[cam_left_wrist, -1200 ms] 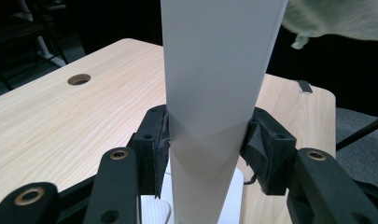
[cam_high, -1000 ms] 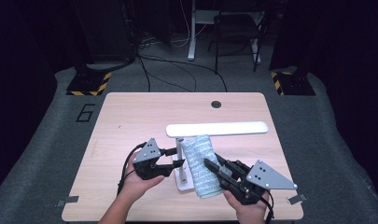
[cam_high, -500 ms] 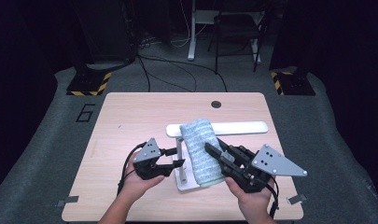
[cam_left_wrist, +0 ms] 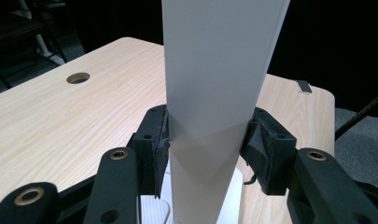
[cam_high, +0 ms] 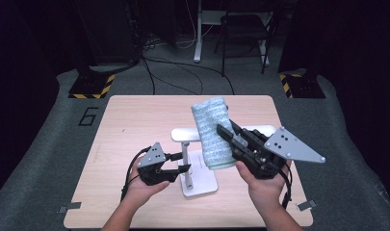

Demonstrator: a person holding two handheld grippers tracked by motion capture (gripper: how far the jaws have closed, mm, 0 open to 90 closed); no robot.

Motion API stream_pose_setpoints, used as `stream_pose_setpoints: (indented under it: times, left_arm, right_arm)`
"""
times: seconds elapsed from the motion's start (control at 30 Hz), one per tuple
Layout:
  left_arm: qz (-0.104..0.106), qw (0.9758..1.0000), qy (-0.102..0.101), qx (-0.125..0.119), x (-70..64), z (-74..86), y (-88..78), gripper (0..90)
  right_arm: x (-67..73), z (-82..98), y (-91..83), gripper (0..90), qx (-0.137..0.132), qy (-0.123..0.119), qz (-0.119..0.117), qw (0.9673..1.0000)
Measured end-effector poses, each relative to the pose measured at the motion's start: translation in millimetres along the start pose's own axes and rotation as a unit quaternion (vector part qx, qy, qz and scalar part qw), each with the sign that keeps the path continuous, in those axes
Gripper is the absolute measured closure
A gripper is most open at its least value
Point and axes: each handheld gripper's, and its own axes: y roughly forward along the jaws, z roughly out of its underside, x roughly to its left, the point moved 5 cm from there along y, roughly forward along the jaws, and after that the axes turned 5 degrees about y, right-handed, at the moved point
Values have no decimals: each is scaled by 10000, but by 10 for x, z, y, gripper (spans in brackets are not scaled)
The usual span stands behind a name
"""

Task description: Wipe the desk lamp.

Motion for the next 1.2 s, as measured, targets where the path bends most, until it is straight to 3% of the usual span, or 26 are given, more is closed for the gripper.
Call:
stream_pose_setpoints:
  times: [0.17, 0.33, 0.43, 0.7, 0.73, 0.77, 0.9, 1.07, 1.2]
  left_arm:
    - [2, 10000, -4, 7, -3, 2, -3, 527]
    - [37, 10000, -45, 18, -12, 3, -2, 527]
    - [18, 10000, -5, 16, -10, 3, -1, 527]
    - [108, 9999, -31, -1, 1, 9, -10, 522]
    - [100, 9999, 59, 10, 10, 8, -11, 520]
    - [88, 9999, -9, -53, -6, 5, -1, 510]
    - [155, 9998, 87, -91, -22, -27, -31, 453]
    - [151, 9989, 196, -400, -9, -165, -99, 430]
    - [131, 9980, 358, -504, -4, -269, -118, 430]
  right_arm:
    - [-134, -87, 44, 750, 26, 84, 169, 9998]
    - [-230, -180, 23, 748, -75, -76, 460, 9989]
    - [-265, -142, 67, 744, 84, -100, 557, 9984]
    - [-252, 162, 304, 730, 566, -55, 497, 9971]
    - [-245, 191, 330, 729, 647, -45, 486, 9967]
    - [-243, 220, 357, 727, 694, -72, 508, 9963]
    - [-235, 262, 396, 724, 781, -80, 529, 9955]
    - [-247, 278, 428, 707, 832, -113, 530, 9951]
    - [-250, 289, 437, 704, 878, -23, 545, 9946]
